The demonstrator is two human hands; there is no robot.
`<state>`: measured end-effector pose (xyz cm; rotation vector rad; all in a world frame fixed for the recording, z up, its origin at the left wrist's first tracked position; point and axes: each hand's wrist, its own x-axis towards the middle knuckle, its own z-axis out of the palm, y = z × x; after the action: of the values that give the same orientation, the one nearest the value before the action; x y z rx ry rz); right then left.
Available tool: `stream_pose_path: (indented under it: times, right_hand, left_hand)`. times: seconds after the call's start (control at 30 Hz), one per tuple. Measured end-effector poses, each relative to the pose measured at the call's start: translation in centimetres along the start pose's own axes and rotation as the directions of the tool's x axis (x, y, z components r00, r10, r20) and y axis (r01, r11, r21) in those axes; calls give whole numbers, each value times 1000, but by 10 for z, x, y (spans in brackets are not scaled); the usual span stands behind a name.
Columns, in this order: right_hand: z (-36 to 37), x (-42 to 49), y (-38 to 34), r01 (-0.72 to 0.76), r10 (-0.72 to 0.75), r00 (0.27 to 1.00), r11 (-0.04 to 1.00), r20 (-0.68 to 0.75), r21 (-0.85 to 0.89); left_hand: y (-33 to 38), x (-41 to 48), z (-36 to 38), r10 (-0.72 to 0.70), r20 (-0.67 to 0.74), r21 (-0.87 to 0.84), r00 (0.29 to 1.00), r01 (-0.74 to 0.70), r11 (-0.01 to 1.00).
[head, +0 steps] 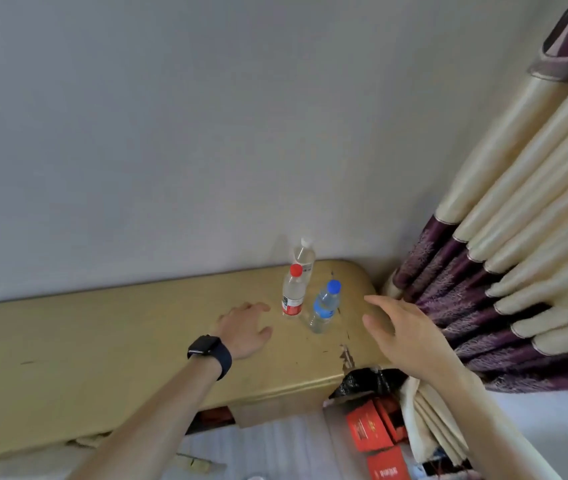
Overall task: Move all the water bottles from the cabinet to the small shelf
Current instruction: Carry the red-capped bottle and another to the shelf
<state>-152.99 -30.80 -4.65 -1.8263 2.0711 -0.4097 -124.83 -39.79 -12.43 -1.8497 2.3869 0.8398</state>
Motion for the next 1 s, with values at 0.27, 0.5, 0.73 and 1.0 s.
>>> stream_pose_path:
  times: [0.27, 0.5, 0.73, 1.0]
  right_hand:
    - [30, 172, 1, 58, -55, 968, 998, 246, -3]
    - [73, 297, -7, 185, -148, 887, 982, 438, -44]
    - [115, 330, 11, 299, -261, 869, 954, 421, -24]
    - [122, 339, 12, 186, -205, 918, 979, 341, 87]
  left_hand:
    - [20, 83, 11, -153, 14, -345, 988, 148, 927]
    - [46, 147, 7, -249, -8, -385, 969, 226, 895]
    - [55, 186, 21, -271, 5, -336, 963, 257, 906]
    - [20, 171, 20, -368, -67, -295, 927, 334, 895]
